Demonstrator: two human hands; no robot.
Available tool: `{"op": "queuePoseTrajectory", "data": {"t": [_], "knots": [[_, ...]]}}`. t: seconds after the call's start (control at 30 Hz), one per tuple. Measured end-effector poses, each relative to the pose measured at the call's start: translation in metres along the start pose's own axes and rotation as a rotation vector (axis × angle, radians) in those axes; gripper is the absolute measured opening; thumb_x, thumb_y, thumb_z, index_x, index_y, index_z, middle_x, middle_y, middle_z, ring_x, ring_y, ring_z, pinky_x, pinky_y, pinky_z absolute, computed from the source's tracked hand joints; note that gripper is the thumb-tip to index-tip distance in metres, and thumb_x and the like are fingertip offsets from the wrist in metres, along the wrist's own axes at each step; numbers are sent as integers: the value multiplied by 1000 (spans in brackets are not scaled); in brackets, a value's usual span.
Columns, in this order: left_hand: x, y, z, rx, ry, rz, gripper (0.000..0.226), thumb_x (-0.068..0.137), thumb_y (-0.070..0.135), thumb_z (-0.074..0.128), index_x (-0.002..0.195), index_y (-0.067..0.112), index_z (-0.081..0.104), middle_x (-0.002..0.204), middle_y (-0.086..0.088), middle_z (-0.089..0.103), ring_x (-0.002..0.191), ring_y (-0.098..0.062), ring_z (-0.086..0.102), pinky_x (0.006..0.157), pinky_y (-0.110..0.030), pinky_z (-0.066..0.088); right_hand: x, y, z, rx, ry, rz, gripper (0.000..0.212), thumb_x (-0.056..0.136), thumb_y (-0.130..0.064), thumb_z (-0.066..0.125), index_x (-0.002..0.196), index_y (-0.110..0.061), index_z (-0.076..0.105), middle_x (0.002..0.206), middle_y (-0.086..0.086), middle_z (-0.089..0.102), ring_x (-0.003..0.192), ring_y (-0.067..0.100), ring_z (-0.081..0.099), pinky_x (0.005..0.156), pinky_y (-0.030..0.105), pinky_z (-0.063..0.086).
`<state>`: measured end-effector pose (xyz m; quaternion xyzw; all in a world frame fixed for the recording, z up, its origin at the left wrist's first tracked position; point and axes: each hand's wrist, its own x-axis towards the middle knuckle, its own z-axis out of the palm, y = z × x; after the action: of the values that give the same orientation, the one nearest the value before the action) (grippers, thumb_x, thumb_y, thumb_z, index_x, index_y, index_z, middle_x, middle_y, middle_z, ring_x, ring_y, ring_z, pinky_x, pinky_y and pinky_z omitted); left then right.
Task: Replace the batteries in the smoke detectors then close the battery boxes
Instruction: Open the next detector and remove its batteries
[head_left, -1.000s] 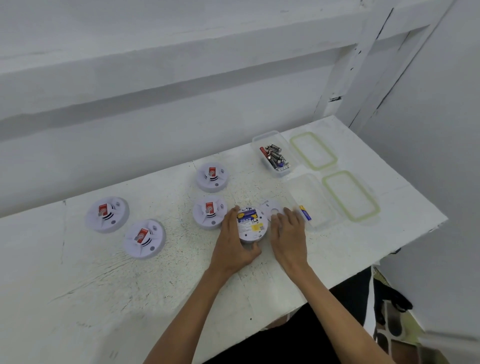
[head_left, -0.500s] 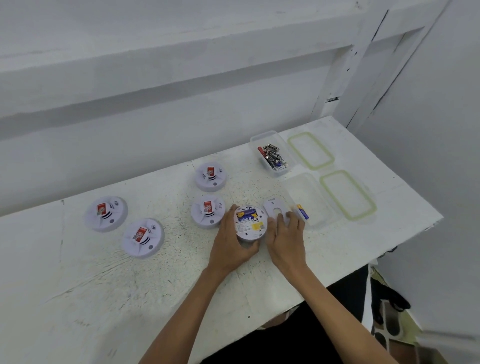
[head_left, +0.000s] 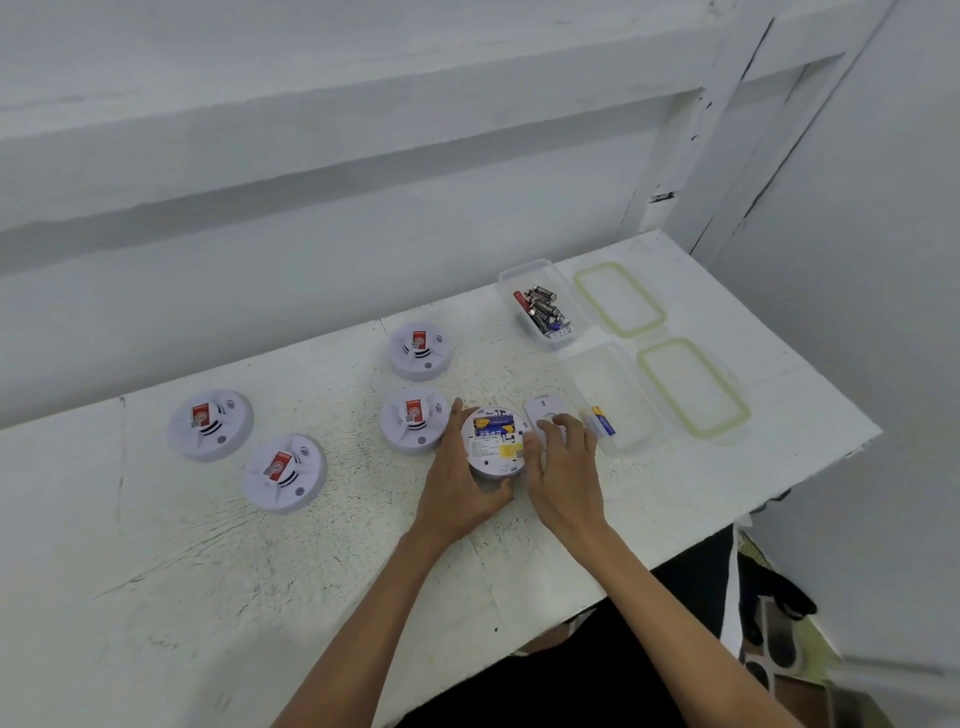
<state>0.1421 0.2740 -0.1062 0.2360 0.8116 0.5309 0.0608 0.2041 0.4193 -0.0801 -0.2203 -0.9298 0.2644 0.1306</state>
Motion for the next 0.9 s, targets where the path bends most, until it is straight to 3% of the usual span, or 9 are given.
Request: {"op": "queuePoseTrajectory", "data": {"t": [0.1,0.27,0.37,0.43,0.57,0.63,0.7,0.83,0.9], "knots": [[0,4,-1,-40,3,-2,108,72,51,79,143,72,0,160,-9,36,146,-19,40,115,-46,43,1,-3,0,6,-18,-44,38,100,-40,47,127,-14,55,136,5,49,124,25,41,95,44,46],[2,2,1,-83,19,-5,106,72,49,80,143,73,4,157,-8,40,142,-18,45,113,-47,45,5,-7,-2,78,-77,-35,61,88,-58,47,134,-19,49,138,0,48,123,21,47,92,44,48],[3,0,0,-62,15,-21,108,72,54,80,146,69,3,159,-7,37,142,-12,43,112,-45,47,7,-8,-1,102,-135,-59,58,86,-57,50,133,-22,51,138,0,48,124,20,47,95,42,49],[3,-2,0,-37,12,-10,110,72,55,79,148,65,1,157,1,39,141,-2,42,110,-43,48,9,-8,-2,119,-164,-76,50,90,-52,54,131,-24,53,139,0,46,125,18,46,98,38,49],[3,2,-3,-16,15,-23,109,68,49,81,141,75,4,158,-7,40,140,-18,47,107,-47,50,18,-12,-6,153,-145,-71,30,96,-26,57,122,-14,61,128,4,55,118,17,50,97,25,48],[2,2,-4,1,10,-31,112,67,46,83,139,76,2,158,-4,41,138,-14,49,106,-44,51,23,-19,-8,169,-124,-21,22,97,-15,52,114,-10,65,118,6,62,109,16,55,86,5,41],[1,4,-4,2,-3,-45,113,68,49,82,140,75,-2,156,2,43,136,-10,50,105,-41,51,29,-26,-10,165,-115,45,21,98,-10,49,109,-6,67,111,8,65,99,14,58,74,0,37],[1,3,-2,-17,-10,-77,112,68,57,78,143,72,-4,150,11,48,134,-7,51,108,-35,48,36,-33,-18,73,-160,132,26,100,-13,47,109,-2,69,108,13,68,94,21,65,77,24,53],[2,-1,-1,-20,-12,-80,110,69,59,77,144,71,-3,149,11,48,135,-7,50,110,-35,47,37,-34,-20,48,-180,139,31,101,-15,44,106,0,71,103,15,71,89,22,67,73,27,54]]}}
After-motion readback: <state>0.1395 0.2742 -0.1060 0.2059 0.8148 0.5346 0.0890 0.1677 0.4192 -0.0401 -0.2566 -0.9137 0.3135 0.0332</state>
